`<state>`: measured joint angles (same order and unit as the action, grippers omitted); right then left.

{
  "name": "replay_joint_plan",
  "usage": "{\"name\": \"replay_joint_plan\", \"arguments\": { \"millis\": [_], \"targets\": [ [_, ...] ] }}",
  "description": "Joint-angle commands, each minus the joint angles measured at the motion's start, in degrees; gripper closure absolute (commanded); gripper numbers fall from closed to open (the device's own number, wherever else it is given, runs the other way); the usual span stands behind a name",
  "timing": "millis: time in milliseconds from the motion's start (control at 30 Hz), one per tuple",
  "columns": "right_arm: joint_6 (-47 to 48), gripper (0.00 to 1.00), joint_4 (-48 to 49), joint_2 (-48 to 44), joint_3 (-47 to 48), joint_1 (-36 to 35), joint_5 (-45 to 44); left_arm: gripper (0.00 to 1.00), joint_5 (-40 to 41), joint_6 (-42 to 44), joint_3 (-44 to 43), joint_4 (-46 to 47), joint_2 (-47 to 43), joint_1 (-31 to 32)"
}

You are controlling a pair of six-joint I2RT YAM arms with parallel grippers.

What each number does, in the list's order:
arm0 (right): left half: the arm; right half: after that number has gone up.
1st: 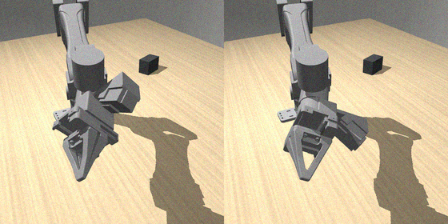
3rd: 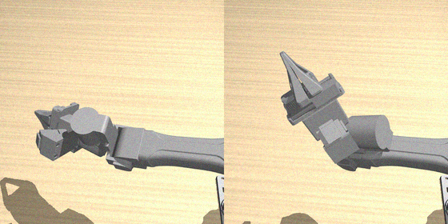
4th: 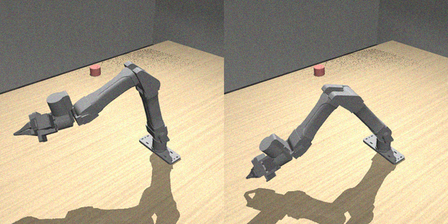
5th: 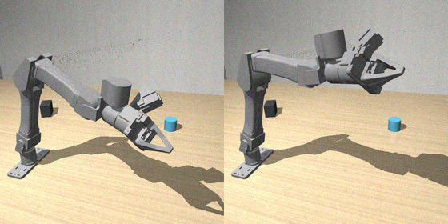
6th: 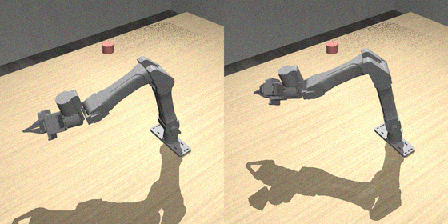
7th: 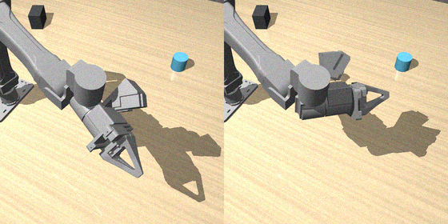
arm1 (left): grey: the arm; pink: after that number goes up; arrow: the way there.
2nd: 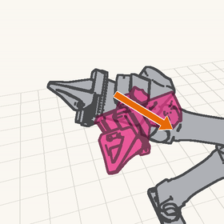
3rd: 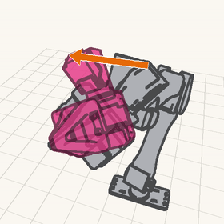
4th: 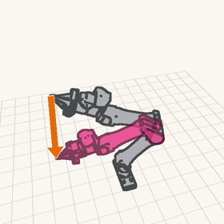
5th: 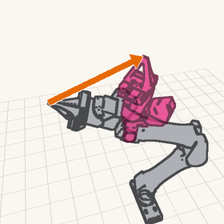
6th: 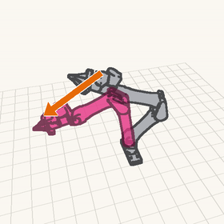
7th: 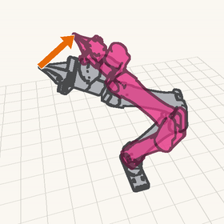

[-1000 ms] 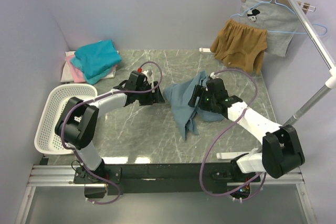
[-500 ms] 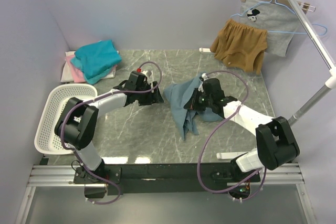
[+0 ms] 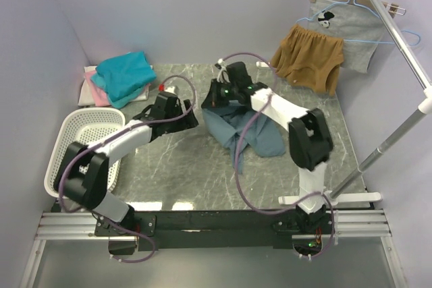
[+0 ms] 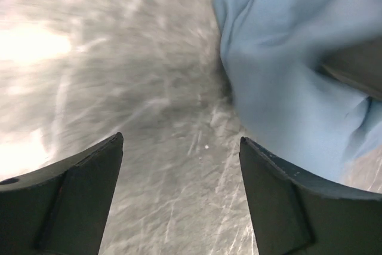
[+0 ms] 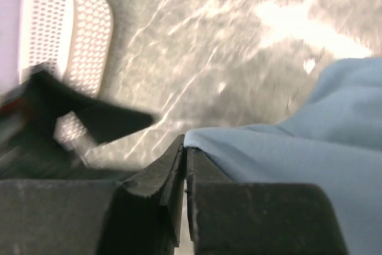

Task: Fold and stack the t-shirts
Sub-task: Flatten out the tshirt

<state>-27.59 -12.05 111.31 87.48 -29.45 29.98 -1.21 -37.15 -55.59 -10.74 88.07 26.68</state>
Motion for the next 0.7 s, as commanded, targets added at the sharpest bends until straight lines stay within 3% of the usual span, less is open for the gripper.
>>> {"name": "replay_joint_plan", "arguments": {
  "millis": [0,100,167,200,233,333,467,667],
  "targets": [
    [2.37,0.91,-7.36,11.72,17.13,-0.61,3.41,0.14,6.92,-2.58,2.06,1.60,-7.38,-1.27],
    [2.90,0.90,-10.80,18.32,26.39,-0.61,5.09,0.13,6.32,-2.41,2.59,2.48,-9.06,-1.63],
    [2.98,0.84,-10.53,20.26,28.35,-0.26,4.04,0.12,5.09,-1.97,2.42,3.44,-8.97,-1.72],
    [3.16,0.77,-10.71,20.53,29.58,-0.08,0.47,0.11,4.65,-1.97,2.68,3.80,-8.88,-1.72],
    [4.29,0.55,-11.75,19.92,30.02,0.18,-1.83,0.11,4.12,-2.05,2.77,4.32,-8.10,-1.80],
    [6.49,0.27,-10.21,13.19,23.38,1.50,-13.48,0.11,1.66,-2.40,3.03,5.90,-6.17,-1.72],
    [10.09,0.20,-6.85,1.48,9.75,3.35,-23.63,0.10,-1.59,-2.67,3.65,9.24,-3.70,-1.72],
    [16.08,0.19,-8.16,-12.15,-5.81,3.70,-39.87,0.09,-4.76,-2.75,3.47,14.43,2.10,-1.63]
  ]
}}
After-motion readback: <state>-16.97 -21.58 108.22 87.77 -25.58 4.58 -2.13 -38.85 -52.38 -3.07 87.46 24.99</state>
